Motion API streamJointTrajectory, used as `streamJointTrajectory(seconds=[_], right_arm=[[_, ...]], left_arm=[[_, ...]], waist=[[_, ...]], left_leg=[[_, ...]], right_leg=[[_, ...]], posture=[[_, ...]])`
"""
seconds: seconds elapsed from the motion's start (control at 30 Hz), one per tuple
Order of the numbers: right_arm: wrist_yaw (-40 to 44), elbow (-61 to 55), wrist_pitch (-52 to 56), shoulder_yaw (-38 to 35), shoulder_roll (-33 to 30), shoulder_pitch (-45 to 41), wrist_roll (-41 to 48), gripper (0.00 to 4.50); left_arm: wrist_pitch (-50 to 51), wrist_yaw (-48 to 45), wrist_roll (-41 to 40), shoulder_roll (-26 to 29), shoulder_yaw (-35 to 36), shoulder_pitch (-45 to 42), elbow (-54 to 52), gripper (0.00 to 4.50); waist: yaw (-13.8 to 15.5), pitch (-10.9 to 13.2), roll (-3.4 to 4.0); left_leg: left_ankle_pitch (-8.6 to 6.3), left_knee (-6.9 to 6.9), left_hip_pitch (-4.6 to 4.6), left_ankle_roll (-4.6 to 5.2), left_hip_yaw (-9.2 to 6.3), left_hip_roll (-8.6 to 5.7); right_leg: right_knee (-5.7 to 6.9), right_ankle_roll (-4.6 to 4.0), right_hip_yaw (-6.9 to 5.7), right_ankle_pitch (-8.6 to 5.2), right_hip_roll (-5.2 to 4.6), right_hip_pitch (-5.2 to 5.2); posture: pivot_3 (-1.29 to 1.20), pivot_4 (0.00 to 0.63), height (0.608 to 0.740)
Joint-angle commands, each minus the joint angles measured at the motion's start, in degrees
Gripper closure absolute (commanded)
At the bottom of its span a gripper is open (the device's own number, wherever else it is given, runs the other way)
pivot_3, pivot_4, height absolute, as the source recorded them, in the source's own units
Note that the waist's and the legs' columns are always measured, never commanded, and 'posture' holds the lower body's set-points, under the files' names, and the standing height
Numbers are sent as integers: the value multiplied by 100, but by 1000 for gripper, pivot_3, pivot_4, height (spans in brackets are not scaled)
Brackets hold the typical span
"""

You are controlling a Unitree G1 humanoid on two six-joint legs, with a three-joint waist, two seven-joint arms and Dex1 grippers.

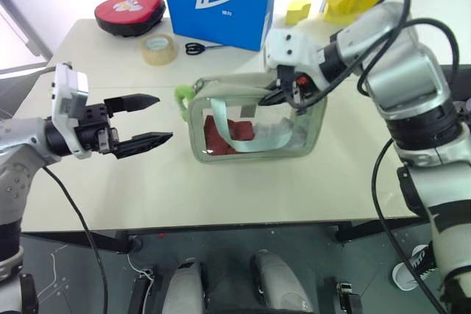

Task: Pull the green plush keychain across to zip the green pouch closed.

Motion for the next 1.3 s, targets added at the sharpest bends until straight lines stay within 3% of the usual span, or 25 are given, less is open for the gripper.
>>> streamJointTrajectory(seconds=[0.03,0.23,0.43,0.53,0.73,0.77,1.03,1.3], right_arm=[[-441,-914,668,-91,-51,91,90,4462],[-679,-1972,781,-258,-231,619,601,4462],[-892,-2169,654,-160,-413,965,908,4462],[-1044,-2149,698,-43,-460,1011,966,3340],[-1094,-2200,714,-96,-629,1021,1244,335],[-1014,-2158,649,-216,-732,1006,1342,30],[-480,-1517,148,-1160,-1214,808,2247,30],[-512,-950,-338,-1138,-1185,807,2330,30]], left_arm=[[-86,-74,6,81,100,-11,-52,0],[-61,-131,39,91,45,-73,-24,0],[-57,-186,91,112,23,-84,-5,0],[-52,-207,105,135,34,-76,-5,0],[-14,-208,98,191,98,-42,-18,0],[13,-197,76,211,145,-7,-37,0],[222,-217,-38,400,549,903,-419,0],[248,36,58,223,310,1678,-1106,0]], waist=[[1,0,0],[1,0,-1],[-5,-1,-2],[-2,-1,-2],[1,-1,-2],[1,-1,-2],[-9,0,-3],[10,0,-3]], left_leg=[[0,-1,0,0,1,0],[0,-1,-1,0,1,-2],[0,2,0,0,1,-3],[0,2,0,0,1,-2],[0,2,0,0,1,-2],[0,2,0,0,1,-2],[-3,-1,3,4,3,1],[-3,-1,3,4,5,1]], right_leg=[[-1,0,0,0,0,0],[-2,0,0,0,0,1],[-5,0,0,0,1,5],[-5,0,0,0,2,5],[-5,0,0,0,1,5],[-5,0,0,0,1,5],[-10,0,1,-1,1,5],[-10,0,4,-1,-3,7]], posture=[[0,150,737],[0,150,737],[0,150,737],[0,150,737],[0,150,737],[0,150,737],[0,150,737],[0,150,737]])
